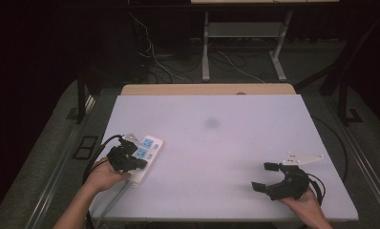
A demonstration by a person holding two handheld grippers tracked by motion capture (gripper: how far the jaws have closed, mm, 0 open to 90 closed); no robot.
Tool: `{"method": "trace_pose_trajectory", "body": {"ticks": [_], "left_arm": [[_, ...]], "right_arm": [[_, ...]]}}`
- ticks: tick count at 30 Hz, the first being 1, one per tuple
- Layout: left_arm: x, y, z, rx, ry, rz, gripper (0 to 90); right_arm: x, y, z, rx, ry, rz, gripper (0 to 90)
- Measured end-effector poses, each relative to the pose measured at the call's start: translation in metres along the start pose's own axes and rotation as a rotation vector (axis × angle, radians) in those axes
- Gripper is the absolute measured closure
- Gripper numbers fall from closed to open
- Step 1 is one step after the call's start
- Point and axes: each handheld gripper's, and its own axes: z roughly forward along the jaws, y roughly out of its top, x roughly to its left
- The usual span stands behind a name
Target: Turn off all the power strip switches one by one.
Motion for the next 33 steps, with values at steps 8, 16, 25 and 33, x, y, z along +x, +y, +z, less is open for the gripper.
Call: {"method": "trace_pose_trajectory", "body": {"ticks": [8, 16, 25, 33], "left_arm": [[0.0004, -0.0008, -0.0002, -0.007, -0.001, -0.008, 89.4], [0.0001, -0.0009, -0.0006, -0.010, 0.005, -0.027, 89.4], [0.0009, -0.0034, -0.0010, -0.028, 0.002, -0.070, 89.3], [-0.0024, 0.0023, -0.0050, -0.037, 0.018, -0.029, 89.4]], "right_arm": [[-0.0018, -0.0003, -0.0015, -0.003, -0.006, 0.004, 2.6], [-0.0020, -0.0004, -0.0017, -0.001, -0.010, 0.007, 2.6], [-0.0025, -0.0004, -0.0016, -0.001, -0.011, 0.007, 2.6], [-0.0042, -0.0002, -0.0024, -0.004, -0.025, 0.016, 2.6]]}}
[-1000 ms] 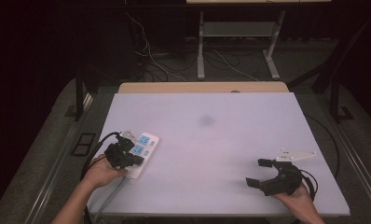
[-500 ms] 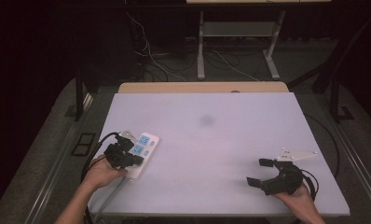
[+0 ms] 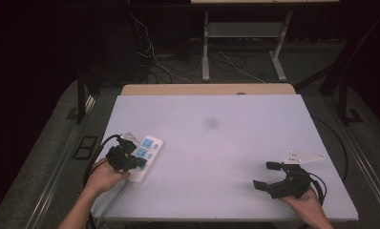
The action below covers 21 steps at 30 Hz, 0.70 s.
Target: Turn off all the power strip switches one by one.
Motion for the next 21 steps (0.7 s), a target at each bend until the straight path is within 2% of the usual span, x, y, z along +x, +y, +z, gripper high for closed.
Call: {"method": "trace_pose_trajectory", "body": {"ticks": [17, 21], "left_arm": [[-0.003, 0.022, -0.015, -0.019, 0.012, 0.044, 89.3], [-0.002, 0.027, -0.018, -0.020, 0.013, 0.042, 89.3]], "right_arm": [[-0.001, 0.000, -0.001, -0.003, -0.002, 0.001, 2.6], [0.000, 0.000, -0.001, -0.002, -0.002, 0.000, 2.6]]}}
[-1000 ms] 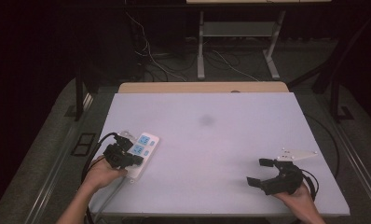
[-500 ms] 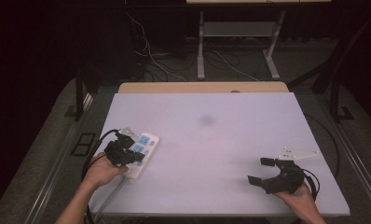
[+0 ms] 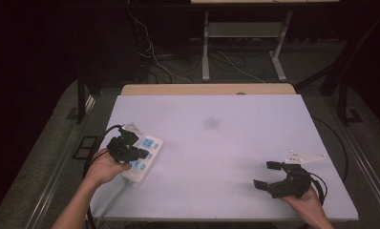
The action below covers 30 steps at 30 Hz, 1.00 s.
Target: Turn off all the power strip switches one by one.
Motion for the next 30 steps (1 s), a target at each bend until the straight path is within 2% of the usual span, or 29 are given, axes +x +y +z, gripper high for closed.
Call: {"method": "trace_pose_trajectory", "body": {"ticks": [11, 30], "left_arm": [[0.007, 0.011, -0.002, 0.001, 0.013, 0.008, 89.3], [0.014, 0.015, 0.016, 0.018, 0.016, 0.020, 89.2]], "right_arm": [[0.000, 0.000, 0.000, -0.001, 0.002, -0.002, 2.6], [0.001, 0.000, 0.000, 0.004, 0.004, -0.006, 2.6]]}}
